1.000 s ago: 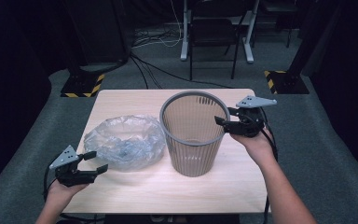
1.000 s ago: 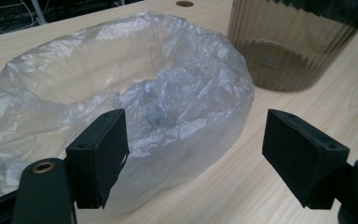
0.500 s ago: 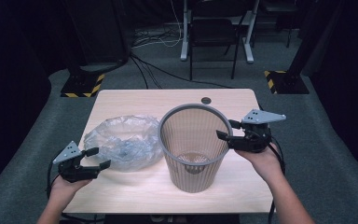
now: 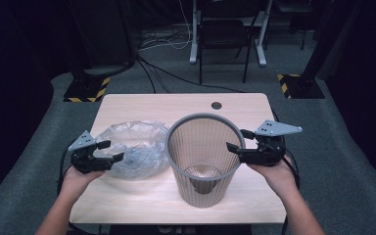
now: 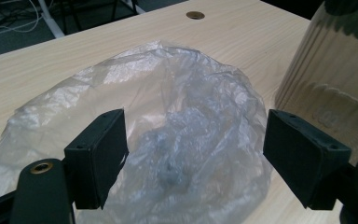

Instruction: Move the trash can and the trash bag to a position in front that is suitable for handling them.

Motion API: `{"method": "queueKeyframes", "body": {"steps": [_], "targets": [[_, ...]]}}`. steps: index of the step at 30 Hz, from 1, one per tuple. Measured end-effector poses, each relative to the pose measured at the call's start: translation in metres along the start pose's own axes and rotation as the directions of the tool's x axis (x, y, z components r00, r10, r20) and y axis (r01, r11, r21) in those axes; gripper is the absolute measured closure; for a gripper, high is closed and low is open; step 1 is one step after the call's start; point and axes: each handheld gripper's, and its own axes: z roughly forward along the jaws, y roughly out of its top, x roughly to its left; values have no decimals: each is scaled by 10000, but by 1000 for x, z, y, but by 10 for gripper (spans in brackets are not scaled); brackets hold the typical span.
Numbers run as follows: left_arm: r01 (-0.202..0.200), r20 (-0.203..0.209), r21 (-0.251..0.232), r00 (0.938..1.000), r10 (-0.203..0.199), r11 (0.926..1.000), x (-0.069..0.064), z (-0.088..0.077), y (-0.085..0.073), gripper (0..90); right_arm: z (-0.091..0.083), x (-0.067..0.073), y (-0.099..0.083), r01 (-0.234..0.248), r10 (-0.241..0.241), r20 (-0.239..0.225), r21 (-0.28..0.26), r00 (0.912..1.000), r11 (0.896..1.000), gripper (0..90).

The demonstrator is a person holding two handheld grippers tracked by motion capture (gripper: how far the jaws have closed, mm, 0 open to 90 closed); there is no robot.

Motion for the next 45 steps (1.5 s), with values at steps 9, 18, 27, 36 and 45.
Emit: {"method": "queueKeyframes", "body": {"steps": [9,18,27,36,45], "targets": [[-248,-150,1292,9995,270,9913,5,36,0,215,1,0,-1,-32,32,5,-128,10000,9999,323],[-934,1143,1086,9901,809,9897,-18,31,-23,235,1,-1,-3,-190,189,-45,-325,9998,9993,316],[-1622,1897,1793,9735,1276,9703,-24,36,-40,548,-1,1,-4,-132,133,26,-412,9999,9991,334],[-2405,2676,1754,9448,1889,9547,-39,29,-42,809,-1,0,-4,-125,129,81,-463,9999,9988,340],[-2756,3134,1149,9217,2284,9544,-60,6,-42,833,-1,0,-5,-208,213,107,-496,9997,9986,342]]}}
